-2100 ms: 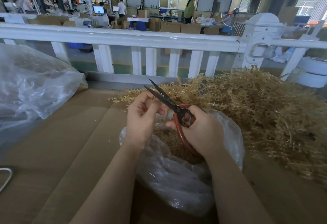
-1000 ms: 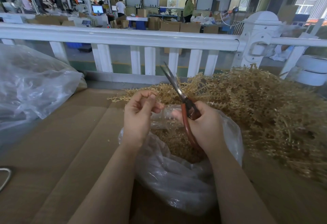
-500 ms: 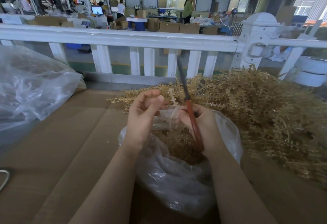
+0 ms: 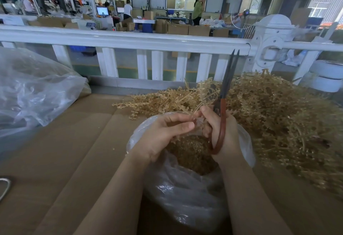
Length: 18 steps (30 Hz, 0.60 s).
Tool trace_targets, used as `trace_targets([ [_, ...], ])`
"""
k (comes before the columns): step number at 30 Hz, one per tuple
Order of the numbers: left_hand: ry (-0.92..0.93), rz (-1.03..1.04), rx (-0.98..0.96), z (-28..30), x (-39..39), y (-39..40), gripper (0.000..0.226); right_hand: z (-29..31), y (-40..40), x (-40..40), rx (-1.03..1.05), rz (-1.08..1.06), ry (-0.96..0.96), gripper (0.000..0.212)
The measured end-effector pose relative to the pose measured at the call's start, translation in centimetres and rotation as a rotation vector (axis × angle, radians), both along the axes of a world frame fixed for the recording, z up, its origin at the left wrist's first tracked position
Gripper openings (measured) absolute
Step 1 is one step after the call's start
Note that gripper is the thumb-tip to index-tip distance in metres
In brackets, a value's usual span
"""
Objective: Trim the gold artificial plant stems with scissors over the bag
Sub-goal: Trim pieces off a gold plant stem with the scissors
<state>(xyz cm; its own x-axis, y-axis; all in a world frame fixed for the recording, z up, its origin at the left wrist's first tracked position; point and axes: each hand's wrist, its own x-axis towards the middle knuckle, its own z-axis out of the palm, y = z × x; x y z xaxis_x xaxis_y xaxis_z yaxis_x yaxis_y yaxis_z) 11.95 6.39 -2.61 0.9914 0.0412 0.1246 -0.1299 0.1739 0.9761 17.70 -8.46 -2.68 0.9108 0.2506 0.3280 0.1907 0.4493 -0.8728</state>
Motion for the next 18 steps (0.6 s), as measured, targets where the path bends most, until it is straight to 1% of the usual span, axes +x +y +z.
trace_targets([
  [2,-0.035,0.039,-0.043,0.0,0.12,-0.03,0.022,-0.03,0.09,-0.03,-0.008,0.005,0.006,0.023],
  [4,-0.066,0.065,-0.044,0.02,0.16,-0.09,0.007,-0.01,0.16,-0.15,-0.025,-0.012,-0.005,0.016],
  [6,-0.069,0.093,-0.05,0.08,0.27,-0.23,0.011,0.14,0.38,-0.31,-0.046,-0.042,-0.006,0.009],
  [8,-0.068,0.111,-0.042,0.15,0.31,-0.4,0.016,0.07,0.62,-0.21,-0.071,-0.076,0.023,0.009],
  [10,-0.084,0.121,0.017,0.13,0.26,-0.53,0.017,0.03,0.68,-0.09,-0.097,-0.097,0.059,0.01],
  [13,-0.105,0.137,0.066,0.13,0.18,-0.41,0.015,-0.02,0.52,-0.01,-0.109,-0.103,0.054,0.009],
  [18,-0.133,0.052,0.172,0.25,0.03,-0.48,0.006,0.09,0.53,-0.05,-0.119,-0.112,0.062,0.009],
])
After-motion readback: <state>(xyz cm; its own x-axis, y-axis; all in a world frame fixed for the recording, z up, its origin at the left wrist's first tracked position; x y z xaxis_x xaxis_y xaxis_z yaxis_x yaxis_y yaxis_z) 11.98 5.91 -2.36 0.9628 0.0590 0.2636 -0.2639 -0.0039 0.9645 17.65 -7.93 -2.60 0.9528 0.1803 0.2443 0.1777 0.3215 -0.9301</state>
